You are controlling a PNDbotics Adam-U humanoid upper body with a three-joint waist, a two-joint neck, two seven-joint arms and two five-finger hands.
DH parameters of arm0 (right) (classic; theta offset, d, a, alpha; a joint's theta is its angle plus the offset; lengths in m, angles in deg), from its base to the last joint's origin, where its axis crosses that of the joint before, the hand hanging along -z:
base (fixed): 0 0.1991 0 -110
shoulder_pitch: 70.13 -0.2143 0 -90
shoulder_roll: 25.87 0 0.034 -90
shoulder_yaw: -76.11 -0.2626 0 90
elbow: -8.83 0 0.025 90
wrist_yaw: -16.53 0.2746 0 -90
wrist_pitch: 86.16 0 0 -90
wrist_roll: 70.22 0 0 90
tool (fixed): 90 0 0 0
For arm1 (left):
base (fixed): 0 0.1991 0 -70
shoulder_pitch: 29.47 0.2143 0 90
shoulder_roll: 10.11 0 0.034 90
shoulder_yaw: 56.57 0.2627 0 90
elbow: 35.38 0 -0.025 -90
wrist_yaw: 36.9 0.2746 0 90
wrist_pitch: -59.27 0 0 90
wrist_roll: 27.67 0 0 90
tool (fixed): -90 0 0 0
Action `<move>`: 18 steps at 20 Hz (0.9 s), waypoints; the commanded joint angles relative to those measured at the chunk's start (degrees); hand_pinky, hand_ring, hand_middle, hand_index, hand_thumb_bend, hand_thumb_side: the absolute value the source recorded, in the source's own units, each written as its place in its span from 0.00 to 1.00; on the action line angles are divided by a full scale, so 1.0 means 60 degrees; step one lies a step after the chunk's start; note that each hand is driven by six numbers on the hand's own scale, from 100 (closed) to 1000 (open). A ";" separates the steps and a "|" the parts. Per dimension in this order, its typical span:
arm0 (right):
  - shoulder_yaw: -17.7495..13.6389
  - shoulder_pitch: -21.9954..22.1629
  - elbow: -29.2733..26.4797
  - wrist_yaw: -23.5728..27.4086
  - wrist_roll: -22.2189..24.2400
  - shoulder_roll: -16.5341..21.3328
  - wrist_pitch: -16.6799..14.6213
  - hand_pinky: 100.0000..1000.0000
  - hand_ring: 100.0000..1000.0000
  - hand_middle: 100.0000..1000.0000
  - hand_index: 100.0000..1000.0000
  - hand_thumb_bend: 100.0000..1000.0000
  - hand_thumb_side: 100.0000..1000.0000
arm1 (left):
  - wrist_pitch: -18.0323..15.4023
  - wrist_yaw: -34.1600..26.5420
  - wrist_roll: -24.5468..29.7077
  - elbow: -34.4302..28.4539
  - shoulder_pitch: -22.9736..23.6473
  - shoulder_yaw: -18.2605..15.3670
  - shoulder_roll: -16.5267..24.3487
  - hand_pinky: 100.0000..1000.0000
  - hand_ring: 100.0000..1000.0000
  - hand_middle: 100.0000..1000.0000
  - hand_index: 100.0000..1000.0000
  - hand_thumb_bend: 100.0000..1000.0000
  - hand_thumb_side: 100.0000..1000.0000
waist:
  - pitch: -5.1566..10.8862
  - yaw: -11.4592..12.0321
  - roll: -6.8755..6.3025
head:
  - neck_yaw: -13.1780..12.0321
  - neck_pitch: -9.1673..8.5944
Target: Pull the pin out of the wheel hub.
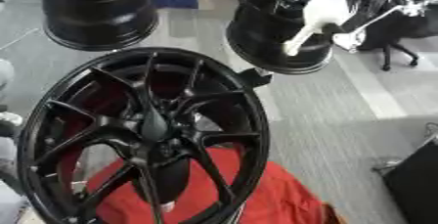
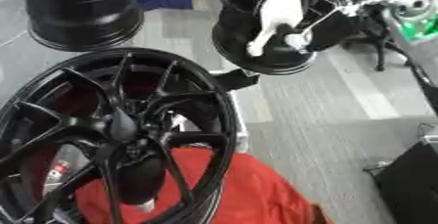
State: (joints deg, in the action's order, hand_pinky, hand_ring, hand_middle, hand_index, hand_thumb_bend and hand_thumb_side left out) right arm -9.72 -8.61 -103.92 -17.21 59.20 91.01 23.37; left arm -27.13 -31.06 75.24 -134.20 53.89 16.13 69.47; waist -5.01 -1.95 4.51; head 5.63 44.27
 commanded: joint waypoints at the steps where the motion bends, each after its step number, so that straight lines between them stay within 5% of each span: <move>1: -0.0948 0.0451 0.0513 -0.0483 -0.0527 -0.0350 0.0476 0.67 0.55 0.45 0.70 0.00 0.11 | 0.0008 0.0014 -0.0198 -0.0226 -0.0088 -0.0204 0.0220 0.53 0.52 0.60 0.76 0.00 0.80 | 0.0033 -0.0092 -0.0071 | -0.0268 -0.0025; 5: -0.2108 0.1611 0.1660 -0.1195 -0.1241 -0.1500 0.1190 0.73 0.70 0.74 0.89 0.00 0.11 | -0.0005 -0.0039 -0.0329 -0.0268 -0.0089 -0.0302 0.0220 0.53 0.52 0.60 0.76 0.00 0.79 | 0.0001 -0.0226 -0.0161 | -0.0370 -0.0025; 8: -0.2947 0.2451 0.2499 -0.1711 -0.1758 -0.2339 0.1706 0.76 0.78 0.86 0.94 0.00 0.18 | -0.0002 -0.0054 -0.0338 -0.0261 -0.0063 -0.0289 0.0223 0.53 0.52 0.60 0.76 0.00 0.79 | 0.0038 -0.0213 -0.0167 | -0.0321 -0.0025; 12: -0.4040 0.3543 0.3266 -0.2383 -0.2430 -0.3431 0.2378 0.79 0.84 0.90 0.94 0.00 0.34 | -0.0008 -0.0046 -0.0262 -0.0234 0.0004 -0.0205 0.0235 0.53 0.52 0.60 0.76 0.00 0.79 | 0.0166 -0.0067 -0.0118 | -0.0137 -0.0025; 18: -0.5707 0.5210 0.1852 -0.3409 -0.3455 -0.4810 0.3404 0.76 0.82 0.89 0.92 0.00 0.41 | -0.0029 -0.0064 -0.0049 -0.0186 0.0049 0.0009 0.0231 0.53 0.52 0.60 0.76 0.00 0.79 | 0.0353 0.0370 -0.0068 | 0.0317 -0.0025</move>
State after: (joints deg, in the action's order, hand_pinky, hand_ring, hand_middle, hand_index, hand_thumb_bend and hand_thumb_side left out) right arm -41.50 22.74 -89.97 -36.09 39.85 62.06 42.68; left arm -27.19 -31.21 74.55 -134.52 54.51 15.84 69.48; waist -3.31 0.51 4.25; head 6.89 44.27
